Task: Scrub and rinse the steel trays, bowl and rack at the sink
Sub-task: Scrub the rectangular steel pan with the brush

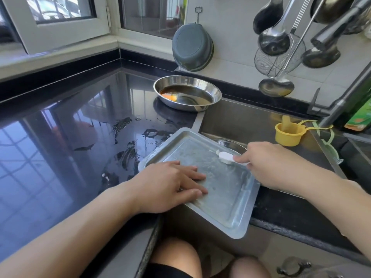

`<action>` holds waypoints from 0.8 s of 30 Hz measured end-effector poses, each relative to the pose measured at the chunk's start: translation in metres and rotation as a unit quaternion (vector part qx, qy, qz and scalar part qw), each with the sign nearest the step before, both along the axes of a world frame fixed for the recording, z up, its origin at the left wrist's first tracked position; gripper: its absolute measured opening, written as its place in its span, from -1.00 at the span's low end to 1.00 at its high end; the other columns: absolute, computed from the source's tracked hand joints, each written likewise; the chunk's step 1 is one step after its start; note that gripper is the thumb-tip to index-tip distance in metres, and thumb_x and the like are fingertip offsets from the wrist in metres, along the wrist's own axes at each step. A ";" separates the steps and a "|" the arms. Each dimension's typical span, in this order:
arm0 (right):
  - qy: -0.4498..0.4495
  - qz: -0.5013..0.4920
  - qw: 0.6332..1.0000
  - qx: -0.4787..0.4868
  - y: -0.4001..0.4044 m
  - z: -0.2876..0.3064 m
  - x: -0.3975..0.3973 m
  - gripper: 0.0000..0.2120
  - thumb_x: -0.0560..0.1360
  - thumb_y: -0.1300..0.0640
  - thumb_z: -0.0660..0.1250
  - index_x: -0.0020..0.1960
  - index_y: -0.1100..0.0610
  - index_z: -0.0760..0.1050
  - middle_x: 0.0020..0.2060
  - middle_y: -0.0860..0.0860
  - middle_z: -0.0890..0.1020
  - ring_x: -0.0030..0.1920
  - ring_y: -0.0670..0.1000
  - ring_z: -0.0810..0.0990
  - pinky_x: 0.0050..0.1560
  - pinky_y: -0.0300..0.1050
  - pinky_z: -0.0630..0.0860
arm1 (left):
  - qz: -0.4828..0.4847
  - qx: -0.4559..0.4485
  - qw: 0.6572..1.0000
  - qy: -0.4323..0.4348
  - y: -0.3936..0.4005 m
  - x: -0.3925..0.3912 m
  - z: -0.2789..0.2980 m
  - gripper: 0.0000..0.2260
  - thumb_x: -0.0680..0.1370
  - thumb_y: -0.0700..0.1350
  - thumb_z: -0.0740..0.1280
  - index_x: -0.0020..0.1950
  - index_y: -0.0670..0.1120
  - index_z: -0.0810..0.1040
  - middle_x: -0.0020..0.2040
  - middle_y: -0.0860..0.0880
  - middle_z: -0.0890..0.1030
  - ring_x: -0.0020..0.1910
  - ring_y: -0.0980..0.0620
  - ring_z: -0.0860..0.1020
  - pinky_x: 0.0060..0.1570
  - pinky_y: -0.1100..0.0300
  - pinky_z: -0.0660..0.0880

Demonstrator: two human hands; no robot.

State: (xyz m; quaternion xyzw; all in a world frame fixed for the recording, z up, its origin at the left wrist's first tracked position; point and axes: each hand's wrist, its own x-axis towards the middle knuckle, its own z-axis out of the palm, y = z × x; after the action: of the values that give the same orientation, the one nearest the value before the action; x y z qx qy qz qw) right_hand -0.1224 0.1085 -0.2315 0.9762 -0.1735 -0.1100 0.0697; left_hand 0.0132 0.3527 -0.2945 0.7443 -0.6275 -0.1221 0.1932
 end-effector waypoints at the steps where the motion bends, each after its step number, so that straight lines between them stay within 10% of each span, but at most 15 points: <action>1: 0.006 -0.007 1.000 0.002 0.004 0.001 0.004 -0.45 0.63 0.24 0.16 0.50 -0.24 0.37 -0.16 -0.16 0.29 -0.09 0.06 0.46 -0.35 -0.13 0.29 | -0.002 -0.002 1.000 0.001 0.000 0.001 -0.001 -0.67 0.65 0.26 0.16 0.36 0.37 0.57 0.48 0.38 0.40 0.52 0.49 0.13 0.61 0.17 0.11; 9: -0.057 0.052 0.996 -0.035 0.050 -0.003 0.081 -0.62 0.62 0.19 0.16 0.40 0.00 0.48 -0.07 0.02 0.33 -0.17 0.12 0.37 -0.19 0.01 0.32 | -0.007 -0.020 0.999 0.025 -0.002 0.006 -0.005 -0.63 0.61 0.29 0.14 0.32 0.32 0.62 0.46 0.35 0.44 0.50 0.49 0.17 0.60 0.20 0.13; 20: -0.004 -0.052 0.994 0.093 0.001 0.004 0.032 -0.57 0.66 0.16 0.18 0.42 -0.24 0.48 -0.14 -0.10 0.46 -0.20 0.03 0.50 -0.31 -0.13 0.39 | -0.011 -0.040 0.999 -0.021 -0.004 0.004 -0.007 -0.56 0.60 0.36 0.05 0.33 0.35 0.60 0.49 0.36 0.41 0.52 0.46 0.17 0.60 0.17 0.16; 24: -0.036 -0.057 0.993 0.093 0.022 -0.007 0.057 -0.51 0.65 0.19 0.15 0.48 -0.23 0.41 0.25 0.07 0.53 0.02 0.13 0.57 -0.06 -0.07 0.54 | -0.001 -0.068 0.998 -0.015 -0.007 0.001 -0.009 -0.52 0.61 0.37 0.03 0.22 0.30 0.69 0.43 0.36 0.47 0.49 0.45 0.25 0.52 0.24 0.27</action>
State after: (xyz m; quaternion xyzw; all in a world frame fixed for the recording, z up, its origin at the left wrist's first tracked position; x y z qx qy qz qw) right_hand -0.0655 0.1301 -0.2387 0.9702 -0.2206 -0.0947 -0.0346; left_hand 0.0145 0.3459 -0.3031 0.7309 -0.6375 -0.0685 0.2341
